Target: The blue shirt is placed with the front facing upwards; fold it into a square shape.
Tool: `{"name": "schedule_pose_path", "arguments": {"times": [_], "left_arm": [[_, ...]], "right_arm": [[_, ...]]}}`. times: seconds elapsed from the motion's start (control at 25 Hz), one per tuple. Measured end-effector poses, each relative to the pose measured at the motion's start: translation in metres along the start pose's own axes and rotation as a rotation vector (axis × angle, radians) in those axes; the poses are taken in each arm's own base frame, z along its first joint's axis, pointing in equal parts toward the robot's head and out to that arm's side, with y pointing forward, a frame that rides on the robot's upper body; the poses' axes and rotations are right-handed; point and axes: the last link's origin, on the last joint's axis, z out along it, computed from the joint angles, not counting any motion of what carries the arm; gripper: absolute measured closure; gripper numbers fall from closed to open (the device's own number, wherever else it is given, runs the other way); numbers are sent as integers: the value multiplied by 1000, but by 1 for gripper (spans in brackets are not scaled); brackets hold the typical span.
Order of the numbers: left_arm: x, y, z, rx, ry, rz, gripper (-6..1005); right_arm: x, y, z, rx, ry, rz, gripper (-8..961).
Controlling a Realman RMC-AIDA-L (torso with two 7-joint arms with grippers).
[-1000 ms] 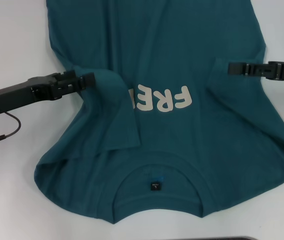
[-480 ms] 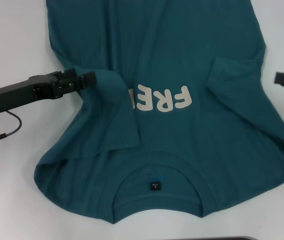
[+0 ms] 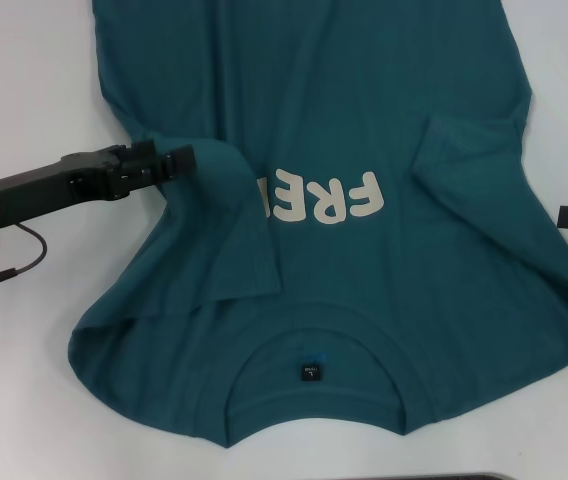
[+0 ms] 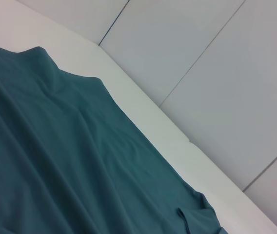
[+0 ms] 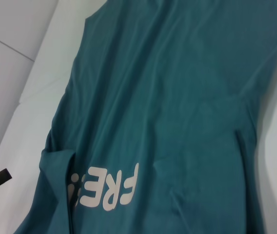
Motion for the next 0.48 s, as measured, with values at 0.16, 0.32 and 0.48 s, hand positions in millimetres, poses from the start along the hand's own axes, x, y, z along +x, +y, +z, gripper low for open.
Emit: {"name": "schedule_pose_path", "arguments": {"times": [0.16,0.32,0.48], "left_arm": [[0,1,1,-3,-1,0,113],[0,1,1,-7,-1,0,113],[-1,2,1,-11,-2,-1,113]], "right_arm": [[5,-2,0,5,7,12,335],[8,-6,2,30,14,18,345],[11,-7,7,33,18,31,355]]}}
